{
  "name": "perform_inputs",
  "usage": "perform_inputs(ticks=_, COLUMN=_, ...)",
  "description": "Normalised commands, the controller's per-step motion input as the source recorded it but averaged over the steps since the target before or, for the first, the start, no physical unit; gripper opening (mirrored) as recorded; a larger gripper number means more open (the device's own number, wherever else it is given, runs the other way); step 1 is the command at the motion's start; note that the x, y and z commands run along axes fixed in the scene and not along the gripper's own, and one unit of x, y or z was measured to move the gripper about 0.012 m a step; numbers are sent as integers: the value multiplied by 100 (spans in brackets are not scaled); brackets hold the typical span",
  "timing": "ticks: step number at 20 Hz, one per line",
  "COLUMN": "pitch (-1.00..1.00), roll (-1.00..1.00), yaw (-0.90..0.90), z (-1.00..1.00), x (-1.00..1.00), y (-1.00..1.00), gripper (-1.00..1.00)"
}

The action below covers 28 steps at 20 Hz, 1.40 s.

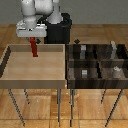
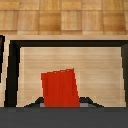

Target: Place the box of cereal into the appropriate compartment.

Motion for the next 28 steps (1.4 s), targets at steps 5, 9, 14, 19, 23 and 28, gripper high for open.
perform_inputs(ticks=5, pitch=0, roll=0, yaw=0, z=0, x=-80, y=0, gripper=-100)
perform_inputs(ticks=9, pitch=0, roll=0, yaw=0, z=0, x=-50, y=5, gripper=-100)
perform_inputs(ticks=14, pitch=0, roll=0, yaw=0, z=0, x=0, y=100, gripper=-100)
perform_inputs(ticks=19, pitch=0, roll=0, yaw=0, z=0, x=0, y=100, gripper=-100)
perform_inputs(ticks=23, pitch=0, roll=0, yaw=0, z=0, x=0, y=100, gripper=-100)
perform_inputs(ticks=28, pitch=0, roll=0, yaw=0, z=0, x=0, y=100, gripper=-100)
